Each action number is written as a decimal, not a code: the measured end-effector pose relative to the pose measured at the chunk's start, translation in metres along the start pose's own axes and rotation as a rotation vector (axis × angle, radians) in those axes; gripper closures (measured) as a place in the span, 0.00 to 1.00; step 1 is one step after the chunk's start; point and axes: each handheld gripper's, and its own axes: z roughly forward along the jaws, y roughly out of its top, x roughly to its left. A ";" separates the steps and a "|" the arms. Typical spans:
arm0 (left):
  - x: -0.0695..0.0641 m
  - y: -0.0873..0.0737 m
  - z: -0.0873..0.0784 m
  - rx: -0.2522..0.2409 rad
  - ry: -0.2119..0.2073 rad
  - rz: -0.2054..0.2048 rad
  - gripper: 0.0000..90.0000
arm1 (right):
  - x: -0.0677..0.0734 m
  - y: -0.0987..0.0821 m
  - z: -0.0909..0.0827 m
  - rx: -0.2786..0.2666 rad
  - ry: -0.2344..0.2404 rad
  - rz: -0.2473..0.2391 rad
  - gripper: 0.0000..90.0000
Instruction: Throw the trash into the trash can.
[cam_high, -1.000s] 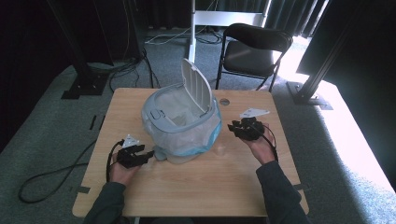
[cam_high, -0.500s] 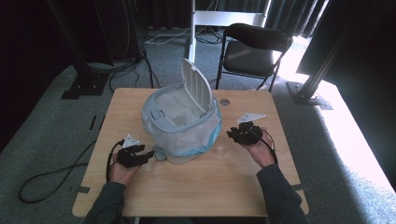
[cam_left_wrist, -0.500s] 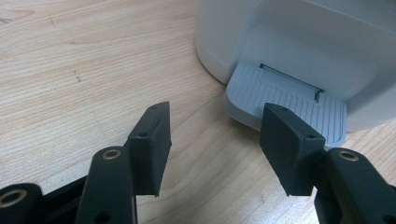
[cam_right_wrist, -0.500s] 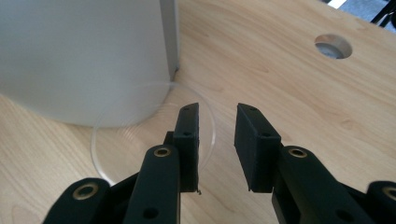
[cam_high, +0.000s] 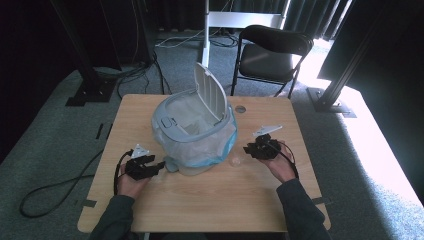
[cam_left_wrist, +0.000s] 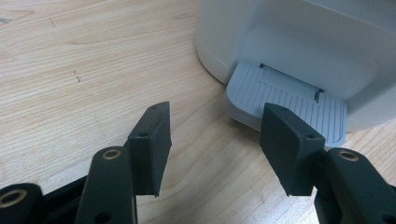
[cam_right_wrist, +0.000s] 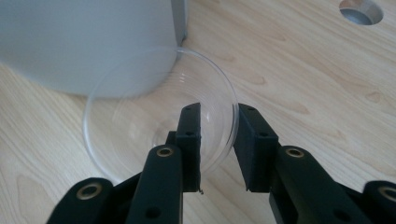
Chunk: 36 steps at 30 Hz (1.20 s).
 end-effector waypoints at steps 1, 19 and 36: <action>0.000 0.000 0.000 0.000 0.000 0.000 0.48 | 0.000 -0.001 0.000 -0.001 0.004 -0.003 0.83; 0.000 0.000 0.000 0.002 0.001 0.000 0.48 | -0.002 -0.017 -0.006 0.038 0.022 -0.058 0.90; 0.000 0.000 0.000 0.000 0.001 -0.001 0.48 | -0.005 -0.017 -0.009 -0.015 -0.087 -0.056 0.95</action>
